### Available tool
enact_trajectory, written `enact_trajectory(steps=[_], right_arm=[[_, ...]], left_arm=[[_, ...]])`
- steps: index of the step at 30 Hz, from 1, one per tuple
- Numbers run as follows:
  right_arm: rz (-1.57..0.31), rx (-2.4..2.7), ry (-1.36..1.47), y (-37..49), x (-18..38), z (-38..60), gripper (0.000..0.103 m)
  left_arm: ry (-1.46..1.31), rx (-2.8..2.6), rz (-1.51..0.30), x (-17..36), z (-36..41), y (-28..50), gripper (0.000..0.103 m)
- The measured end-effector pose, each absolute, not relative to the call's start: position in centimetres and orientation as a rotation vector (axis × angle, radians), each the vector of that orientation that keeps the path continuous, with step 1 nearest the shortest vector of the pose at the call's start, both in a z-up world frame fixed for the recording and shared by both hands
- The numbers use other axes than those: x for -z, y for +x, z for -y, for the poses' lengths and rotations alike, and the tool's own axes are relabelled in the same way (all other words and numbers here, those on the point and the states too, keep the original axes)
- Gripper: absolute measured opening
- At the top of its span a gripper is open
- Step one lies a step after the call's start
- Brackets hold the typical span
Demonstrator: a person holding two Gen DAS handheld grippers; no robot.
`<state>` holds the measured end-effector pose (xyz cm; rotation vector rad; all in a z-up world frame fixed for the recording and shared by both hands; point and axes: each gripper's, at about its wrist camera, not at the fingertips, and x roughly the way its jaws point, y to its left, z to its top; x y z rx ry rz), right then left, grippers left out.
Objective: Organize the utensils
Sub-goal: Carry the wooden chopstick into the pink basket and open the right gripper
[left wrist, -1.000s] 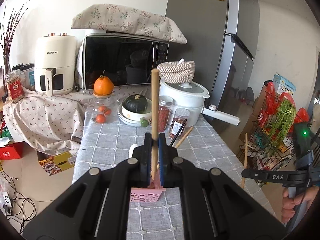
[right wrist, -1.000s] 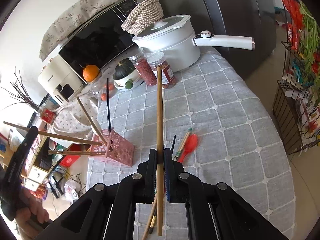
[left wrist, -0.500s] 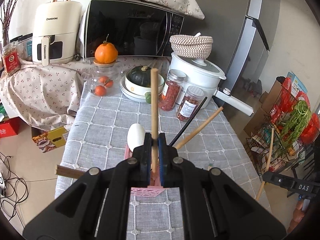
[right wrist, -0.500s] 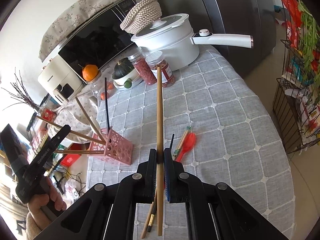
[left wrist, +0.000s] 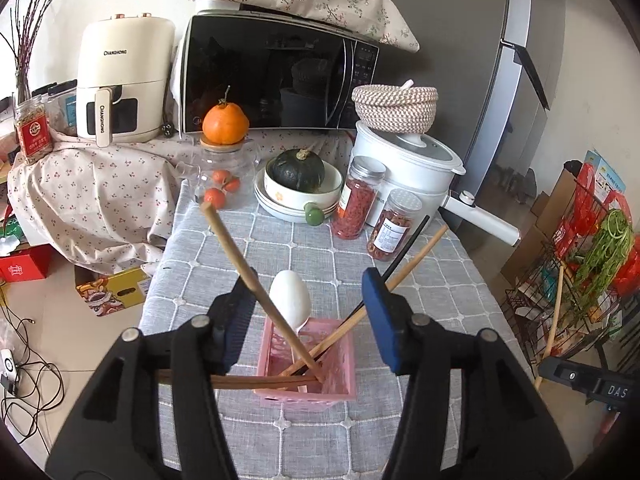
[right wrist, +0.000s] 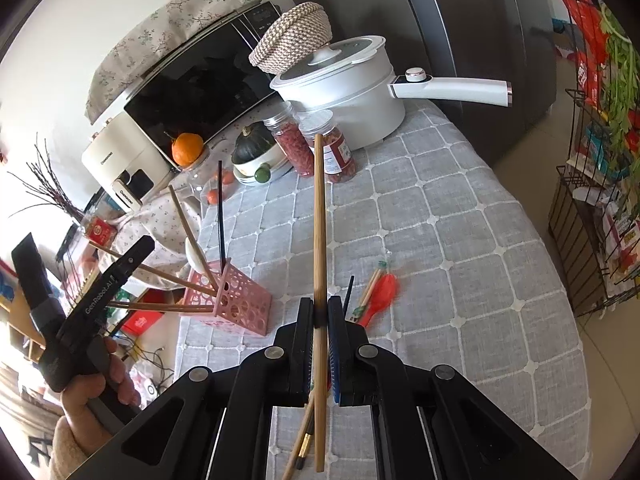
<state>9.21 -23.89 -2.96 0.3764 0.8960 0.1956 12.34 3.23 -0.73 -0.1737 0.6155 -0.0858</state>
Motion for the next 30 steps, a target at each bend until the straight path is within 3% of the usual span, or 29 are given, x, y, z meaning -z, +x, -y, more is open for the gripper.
enact_trajectory(steps=[8, 23, 30], right_arm=[[-0.853, -0.214, 0.359, 8.9, 2.3, 23.1, 0.007], [-0.819, -0.234, 0.337, 9.4, 2.0, 20.7, 0.007], [-0.666, -0.238, 0.331, 8.7, 0.2, 19.2, 0.007]], left_arm=[[-0.179, 0.078, -0.570, -0.9, -4.8, 11.0, 0.073], [-0.193, 0.092, -0.569, -2.9, -7.6, 8.7, 0.076], [-0.048, 0.107, -0.666, -2.5, -7.9, 6.0, 0.077]])
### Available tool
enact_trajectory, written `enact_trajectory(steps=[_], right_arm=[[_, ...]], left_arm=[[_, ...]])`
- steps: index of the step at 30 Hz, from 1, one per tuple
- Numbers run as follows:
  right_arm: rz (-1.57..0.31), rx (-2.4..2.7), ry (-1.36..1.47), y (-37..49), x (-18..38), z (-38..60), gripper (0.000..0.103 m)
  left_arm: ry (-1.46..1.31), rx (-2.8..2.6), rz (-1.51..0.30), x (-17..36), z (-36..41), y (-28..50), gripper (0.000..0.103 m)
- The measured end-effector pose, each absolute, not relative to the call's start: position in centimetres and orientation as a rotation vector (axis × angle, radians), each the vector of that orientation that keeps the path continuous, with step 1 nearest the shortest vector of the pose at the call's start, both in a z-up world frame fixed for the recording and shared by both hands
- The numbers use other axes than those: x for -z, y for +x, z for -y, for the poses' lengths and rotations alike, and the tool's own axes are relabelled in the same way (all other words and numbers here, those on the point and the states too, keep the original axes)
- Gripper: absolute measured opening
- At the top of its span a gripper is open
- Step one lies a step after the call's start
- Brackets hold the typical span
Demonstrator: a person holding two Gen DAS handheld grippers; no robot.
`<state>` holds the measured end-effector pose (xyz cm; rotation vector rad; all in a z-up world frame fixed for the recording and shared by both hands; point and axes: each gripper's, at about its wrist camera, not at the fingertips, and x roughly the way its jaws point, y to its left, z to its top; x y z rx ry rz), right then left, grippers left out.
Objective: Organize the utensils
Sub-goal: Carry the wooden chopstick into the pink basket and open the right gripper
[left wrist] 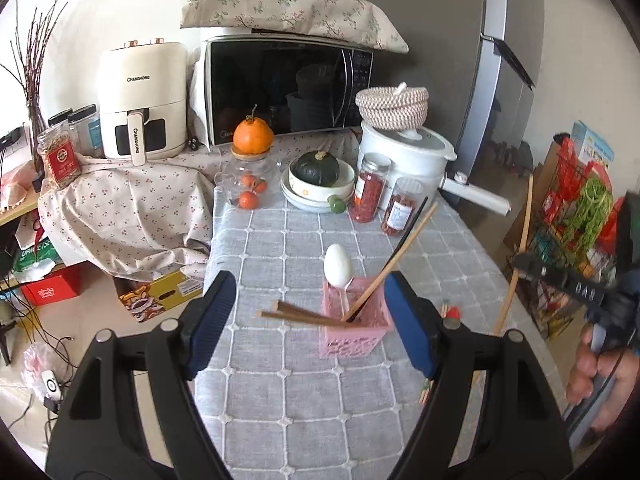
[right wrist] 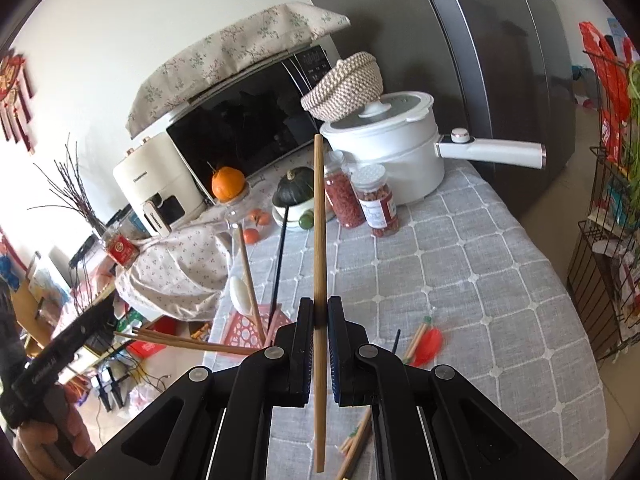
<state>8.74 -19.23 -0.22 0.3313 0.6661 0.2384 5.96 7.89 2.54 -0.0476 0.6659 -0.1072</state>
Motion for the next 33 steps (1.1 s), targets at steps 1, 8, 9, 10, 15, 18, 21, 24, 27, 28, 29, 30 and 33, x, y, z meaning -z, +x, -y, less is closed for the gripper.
enact_trajectory(steps=[1, 8, 9, 10, 15, 18, 21, 24, 27, 28, 29, 30, 33], right_arm=[[-0.635, -0.239, 0.329, 8.6, 0.0, 18.9, 0.007], [-0.441, -0.257, 0.291, 8.3, -1.8, 15.1, 0.007], [-0.422, -0.250, 0.287, 8.3, -2.0, 14.3, 0.007], [-0.404, -0.242, 0.286, 8.4, -2.1, 13.5, 0.007], [-0.327, -0.208, 0.283, 9.2, -2.1, 9.2, 0.007], [-0.298, -0.156, 0.275, 10.0, -1.5, 6.8, 0.007], [-0.275, -0.111, 0.238, 11.2, -1.0, 4.7, 0.007], [-0.254, -0.040, 0.184, 12.4, 0.1, 3.2, 0.007], [-0.281, -0.020, 0.225, 13.6, 1.4, 3.0, 0.007], [-0.289, -0.016, 0.236, 14.0, 1.8, 2.8, 0.007], [-0.293, -0.011, 0.248, 14.3, 2.2, 2.7, 0.007], [-0.291, -0.002, 0.254, 14.6, 2.5, 2.5, 0.007], [-0.304, -0.005, 0.252, 15.2, 3.4, 1.9, 0.007]], left_arm=[[-0.026, 0.115, -0.690, -2.1, -8.0, 5.6, 0.077], [0.009, 0.186, -0.820, 1.0, -9.7, 3.6, 0.077], [0.008, 0.193, -0.838, 1.6, -9.9, 3.6, 0.077], [0.011, 0.193, -0.855, 2.2, -10.2, 3.6, 0.077], [-0.046, 0.162, -0.935, 4.6, -12.0, 4.0, 0.077], [-0.082, 0.153, -0.969, 5.5, -12.9, 4.2, 0.077], [-0.095, 0.167, -0.970, 5.4, -13.3, 4.1, 0.077], [-0.102, 0.177, -0.967, 5.2, -13.5, 4.3, 0.077], [-0.104, 0.181, -0.963, 5.1, -13.7, 4.5, 0.077], [-0.103, 0.180, -0.961, 5.0, -13.7, 4.5, 0.077], [-0.103, 0.179, -0.960, 5.0, -13.8, 4.6, 0.077], [-0.104, 0.179, -0.960, 5.0, -13.9, 4.6, 0.077], [-0.107, 0.177, -0.960, 5.1, -13.9, 4.7, 0.077]])
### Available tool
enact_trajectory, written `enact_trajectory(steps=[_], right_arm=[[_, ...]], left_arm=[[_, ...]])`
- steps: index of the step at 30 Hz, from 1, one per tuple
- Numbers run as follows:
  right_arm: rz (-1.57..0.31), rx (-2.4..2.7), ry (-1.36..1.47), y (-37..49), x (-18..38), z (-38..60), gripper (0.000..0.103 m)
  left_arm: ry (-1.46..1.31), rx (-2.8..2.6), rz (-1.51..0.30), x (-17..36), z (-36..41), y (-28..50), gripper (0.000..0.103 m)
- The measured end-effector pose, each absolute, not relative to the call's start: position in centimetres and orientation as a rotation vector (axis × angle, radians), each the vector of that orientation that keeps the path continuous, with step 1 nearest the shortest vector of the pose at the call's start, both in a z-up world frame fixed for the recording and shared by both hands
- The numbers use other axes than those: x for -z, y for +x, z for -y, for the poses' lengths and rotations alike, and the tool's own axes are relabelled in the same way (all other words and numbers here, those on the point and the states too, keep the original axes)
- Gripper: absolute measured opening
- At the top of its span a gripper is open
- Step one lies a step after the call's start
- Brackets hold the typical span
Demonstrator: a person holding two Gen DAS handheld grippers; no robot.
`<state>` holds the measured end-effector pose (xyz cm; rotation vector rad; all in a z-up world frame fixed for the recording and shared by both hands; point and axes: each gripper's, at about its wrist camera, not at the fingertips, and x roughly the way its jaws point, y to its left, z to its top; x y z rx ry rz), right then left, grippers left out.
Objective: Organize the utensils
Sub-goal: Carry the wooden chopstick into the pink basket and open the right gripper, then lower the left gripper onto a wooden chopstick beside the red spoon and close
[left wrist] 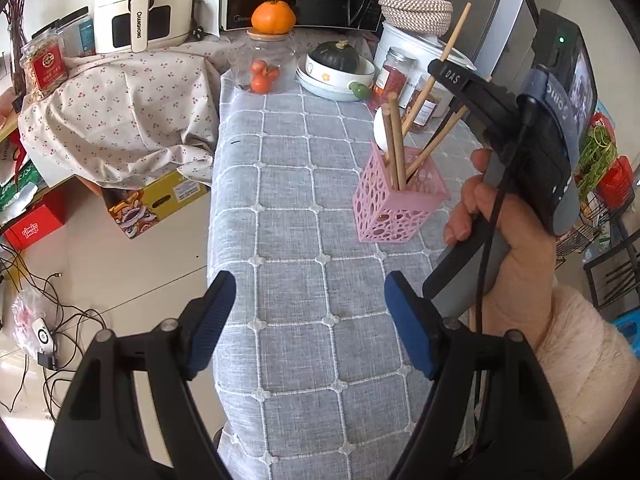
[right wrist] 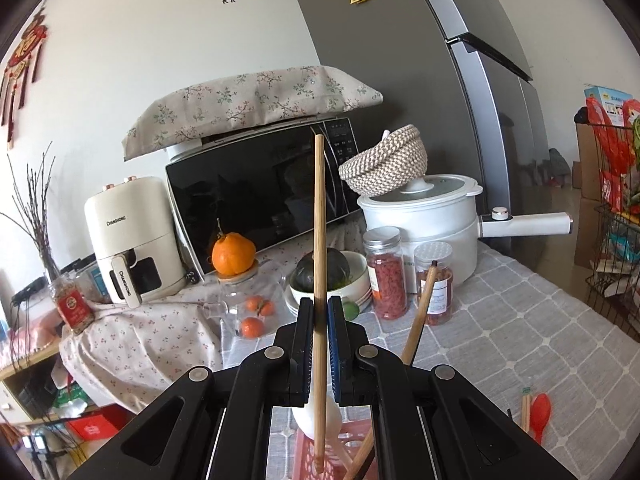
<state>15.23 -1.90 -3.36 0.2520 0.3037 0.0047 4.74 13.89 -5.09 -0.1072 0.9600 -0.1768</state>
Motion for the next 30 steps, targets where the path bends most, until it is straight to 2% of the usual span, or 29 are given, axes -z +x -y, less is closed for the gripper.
enact_trajectory(steps=[4, 8, 12, 14, 18, 25, 30], right_arm=[[-0.329, -0.031, 0.251, 15.2, 3.8, 1.8, 0.010], [-0.325, -0.081, 0.243, 14.2, 2.3, 2.4, 0.028], [-0.322, -0.141, 0.213, 12.7, 0.2, 3.6, 0.036], [-0.316, -0.164, 0.207, 11.8, -0.8, 4.6, 0.046], [-0.323, -0.173, 0.218, 9.8, -2.2, 7.7, 0.058], [-0.474, -0.177, 0.242, 8.4, -1.2, 14.1, 0.074], [-0.576, -0.155, 0.239, 8.0, 0.6, 17.7, 0.082]], left_arm=[[-0.105, 0.173, -0.953, 5.1, -13.7, 4.9, 0.077], [-0.087, 0.176, -0.930, 4.8, -12.9, 5.2, 0.077], [-0.069, 0.179, -0.919, 4.8, -11.8, 5.3, 0.077], [-0.060, 0.185, -0.918, 4.9, -11.2, 5.2, 0.077], [-0.037, 0.195, -0.921, 5.1, -9.7, 5.2, 0.077], [-0.011, 0.210, -0.931, 5.4, -6.8, 5.3, 0.079], [0.014, 0.216, -0.954, 6.1, -4.3, 5.8, 0.082]])
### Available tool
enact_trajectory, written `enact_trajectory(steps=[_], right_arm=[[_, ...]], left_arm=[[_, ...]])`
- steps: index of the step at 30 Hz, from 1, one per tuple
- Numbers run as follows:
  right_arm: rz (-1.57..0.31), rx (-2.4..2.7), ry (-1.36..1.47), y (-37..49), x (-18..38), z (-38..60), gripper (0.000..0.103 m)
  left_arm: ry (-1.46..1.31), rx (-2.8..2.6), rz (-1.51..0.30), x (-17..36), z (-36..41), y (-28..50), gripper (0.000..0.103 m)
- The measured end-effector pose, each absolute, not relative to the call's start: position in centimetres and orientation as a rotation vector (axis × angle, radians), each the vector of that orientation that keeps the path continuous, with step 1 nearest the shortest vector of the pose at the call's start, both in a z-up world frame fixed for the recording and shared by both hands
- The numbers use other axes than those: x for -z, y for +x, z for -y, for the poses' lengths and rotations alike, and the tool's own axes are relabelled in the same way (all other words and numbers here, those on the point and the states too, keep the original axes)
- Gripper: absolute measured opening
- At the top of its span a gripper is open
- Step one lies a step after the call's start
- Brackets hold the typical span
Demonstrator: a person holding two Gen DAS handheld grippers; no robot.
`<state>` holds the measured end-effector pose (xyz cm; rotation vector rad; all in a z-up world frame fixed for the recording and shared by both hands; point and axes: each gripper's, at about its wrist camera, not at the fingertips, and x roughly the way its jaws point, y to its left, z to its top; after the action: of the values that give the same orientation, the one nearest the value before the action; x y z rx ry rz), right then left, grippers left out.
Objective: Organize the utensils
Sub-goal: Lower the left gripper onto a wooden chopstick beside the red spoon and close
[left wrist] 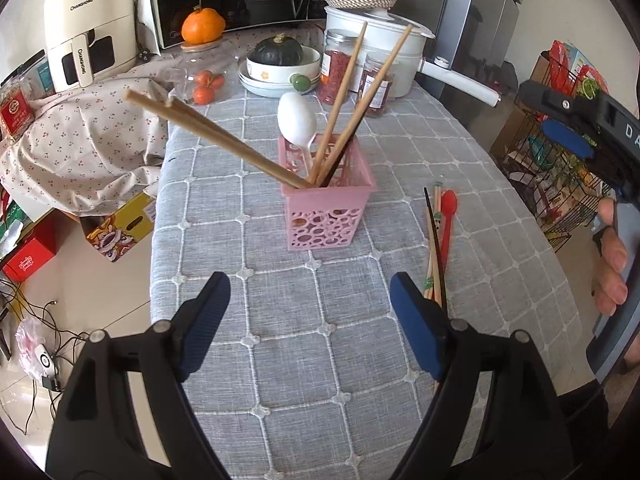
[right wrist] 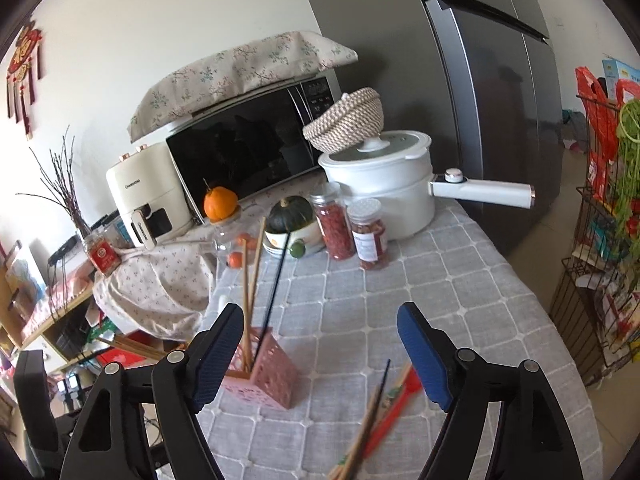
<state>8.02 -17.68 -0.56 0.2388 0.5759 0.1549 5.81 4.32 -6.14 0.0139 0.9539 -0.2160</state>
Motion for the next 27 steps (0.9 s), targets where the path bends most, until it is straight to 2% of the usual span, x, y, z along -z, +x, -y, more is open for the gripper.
enact_trajectory(steps=[16, 19, 24, 27], right_arm=[[-0.957, -0.089, 0.201, 9.2, 7.7, 25.2, 0.084], [-1.015, -0.083, 0.181, 9.3, 8.6, 25.7, 0.084], [-1.059, -0.088, 0.176, 9.1, 9.3, 26.5, 0.084], [-1.064, -0.090, 0.187, 9.1, 9.3, 27.1, 0.084]], left_arm=[[0.111, 0.299, -1.068, 10.3, 4.8, 8.2, 0.081], [0.071, 0.324, -1.090, 10.8, 5.4, 9.0, 0.071], [-0.046, 0.397, -1.168, 12.2, 6.5, 10.5, 0.031], [-0.072, 0.418, -1.203, 13.2, 7.4, 11.1, 0.018]])
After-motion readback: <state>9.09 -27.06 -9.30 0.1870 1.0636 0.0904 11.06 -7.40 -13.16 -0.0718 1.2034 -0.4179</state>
